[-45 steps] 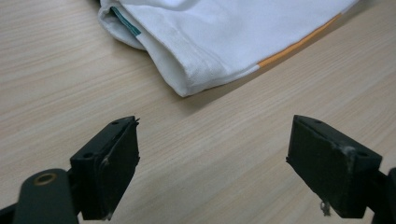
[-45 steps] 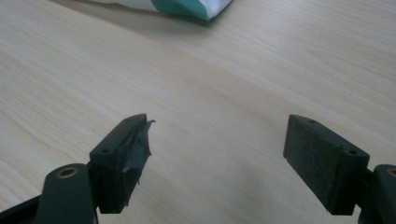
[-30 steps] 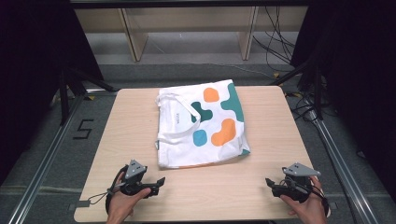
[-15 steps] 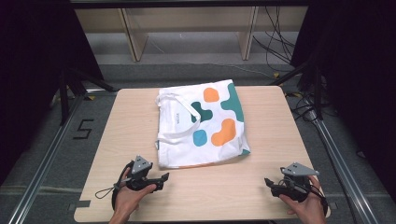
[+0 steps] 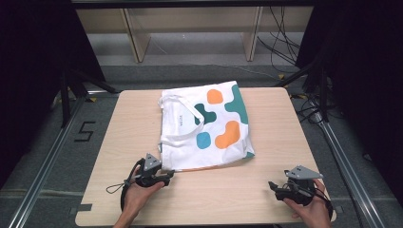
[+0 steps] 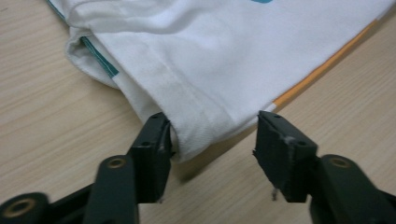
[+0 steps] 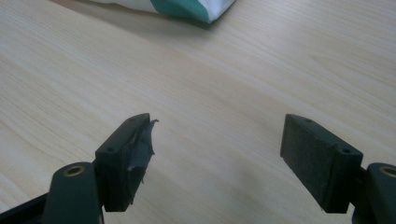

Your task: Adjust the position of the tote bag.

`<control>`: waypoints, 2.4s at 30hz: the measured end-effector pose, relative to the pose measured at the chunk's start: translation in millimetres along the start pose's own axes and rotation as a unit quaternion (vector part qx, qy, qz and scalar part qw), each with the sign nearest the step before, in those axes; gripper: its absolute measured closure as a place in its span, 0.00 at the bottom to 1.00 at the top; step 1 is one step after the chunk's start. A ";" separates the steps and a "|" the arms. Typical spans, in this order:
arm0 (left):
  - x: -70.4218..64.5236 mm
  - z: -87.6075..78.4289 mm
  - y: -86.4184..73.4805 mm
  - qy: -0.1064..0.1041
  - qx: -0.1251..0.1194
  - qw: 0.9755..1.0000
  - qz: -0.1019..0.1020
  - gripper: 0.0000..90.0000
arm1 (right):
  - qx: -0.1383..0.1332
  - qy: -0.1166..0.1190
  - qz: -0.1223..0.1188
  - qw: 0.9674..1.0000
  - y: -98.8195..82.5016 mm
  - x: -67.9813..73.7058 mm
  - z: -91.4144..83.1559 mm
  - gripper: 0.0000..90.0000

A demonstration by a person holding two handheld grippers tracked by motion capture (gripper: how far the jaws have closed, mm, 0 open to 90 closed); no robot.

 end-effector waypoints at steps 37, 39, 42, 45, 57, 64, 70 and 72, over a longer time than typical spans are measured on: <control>-164.6 79.0 45.3 -0.180 -0.018 0.973 0.143 0.79 | -0.007 -0.008 -0.011 1.000 -0.3 -7.2 -2.1 0.33; -164.4 72.2 45.3 -0.192 -0.021 0.973 0.130 0.66 | -0.007 -0.008 -0.018 1.000 -0.5 -7.9 -2.5 0.33; -155.5 50.0 44.3 -0.200 -0.015 0.972 0.120 0.51 | -0.008 0.001 -0.020 1.000 -0.8 -6.5 -2.8 0.34; -142.2 31.4 41.0 -0.188 -0.021 0.975 0.120 0.45 | -0.012 0.015 -0.008 1.000 2.6 -0.9 -3.2 0.34; -62.6 -18.9 8.1 -0.090 -0.025 0.994 0.053 0.36 | -0.037 0.074 -0.049 0.995 33.3 48.8 1.1 0.32; -32.8 -32.3 -7.5 -0.050 -0.020 0.998 0.030 0.33 | -0.049 0.099 -0.079 0.991 58.6 80.2 16.9 0.34; -28.0 -33.4 -11.0 -0.038 -0.004 0.999 0.016 0.31 | -0.038 0.113 -0.117 0.986 74.3 107.0 32.2 0.47; -28.7 -30.5 -11.2 -0.036 -0.004 0.999 0.019 0.30 | -0.033 0.108 -0.136 0.984 76.6 113.0 37.3 0.51</control>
Point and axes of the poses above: each handheld gripper's, and its own axes: z roughly forward along the jaws, y roughly out of its top, x roughly to its left, the point moved 1 cm from there along z, roughly forward along the jaws, and after that the axes turned 7 degrees about -y, right-handed, at the moved point
